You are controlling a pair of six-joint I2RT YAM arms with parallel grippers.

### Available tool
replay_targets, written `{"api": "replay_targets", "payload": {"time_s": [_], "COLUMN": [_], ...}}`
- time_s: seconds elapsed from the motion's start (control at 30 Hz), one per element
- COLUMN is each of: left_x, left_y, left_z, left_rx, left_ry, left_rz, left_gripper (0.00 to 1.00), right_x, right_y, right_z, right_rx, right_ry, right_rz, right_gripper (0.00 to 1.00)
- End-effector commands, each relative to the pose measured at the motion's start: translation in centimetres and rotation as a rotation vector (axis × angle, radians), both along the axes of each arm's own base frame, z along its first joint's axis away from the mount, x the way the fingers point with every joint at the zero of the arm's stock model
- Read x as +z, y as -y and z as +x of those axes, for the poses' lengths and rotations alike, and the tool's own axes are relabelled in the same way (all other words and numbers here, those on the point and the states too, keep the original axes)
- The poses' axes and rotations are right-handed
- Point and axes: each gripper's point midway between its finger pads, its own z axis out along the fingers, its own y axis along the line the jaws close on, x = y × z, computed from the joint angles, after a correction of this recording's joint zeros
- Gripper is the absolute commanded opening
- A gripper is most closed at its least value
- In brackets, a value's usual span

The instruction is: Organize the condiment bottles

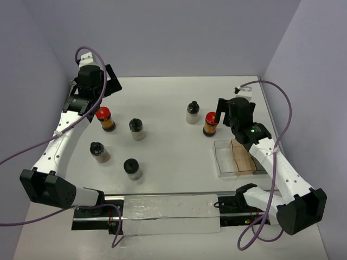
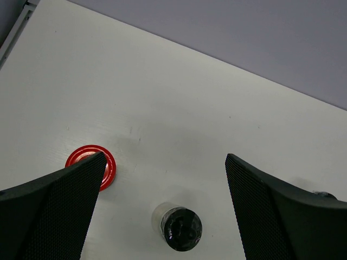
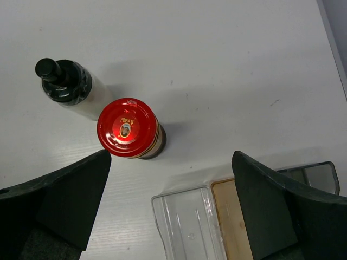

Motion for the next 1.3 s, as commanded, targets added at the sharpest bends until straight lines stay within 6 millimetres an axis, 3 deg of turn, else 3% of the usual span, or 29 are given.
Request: {"api": "replay_targets", "payload": {"time_s": [0.0, 0.3, 0.5, 0.8, 1.27], "left_x": [1.5, -0.3, -2.1, -4.0, -6.7], "left_y": [-0.1, -0.8, -1.2, -1.3, -1.2], "left_z": [-0.3, -0.5, -1.1, -1.3, -1.4], "left_rx": [0.003, 0.039, 0.05, 0.05, 0.066], "left_ry": [0.027, -0.026, -0.082, -0.168, -0.222], "left_rz": [0.006, 0.034, 0.061, 0.088, 0.071], "left_gripper": [1.0, 1.0, 0.99, 0.99, 1.0], "right_x": [2.3, 0.7, -1.9, -5.2, -8.2], "right_y": [0.2, -0.7, -3.2, -4.7, -4.9], "right_z": [0.4, 1.5, 3.9, 5.9, 7.5], "right_rx": [-0.016, 0.01, 0.085, 0.12, 0.103], "right_ry": [0.055, -0.023, -0.121, -0.203, -0.281], "right_rz": [0.008, -0.004, 0.017, 0.025, -0.008], "right_gripper": [1.0, 1.0, 1.0, 1.0, 1.0]}}
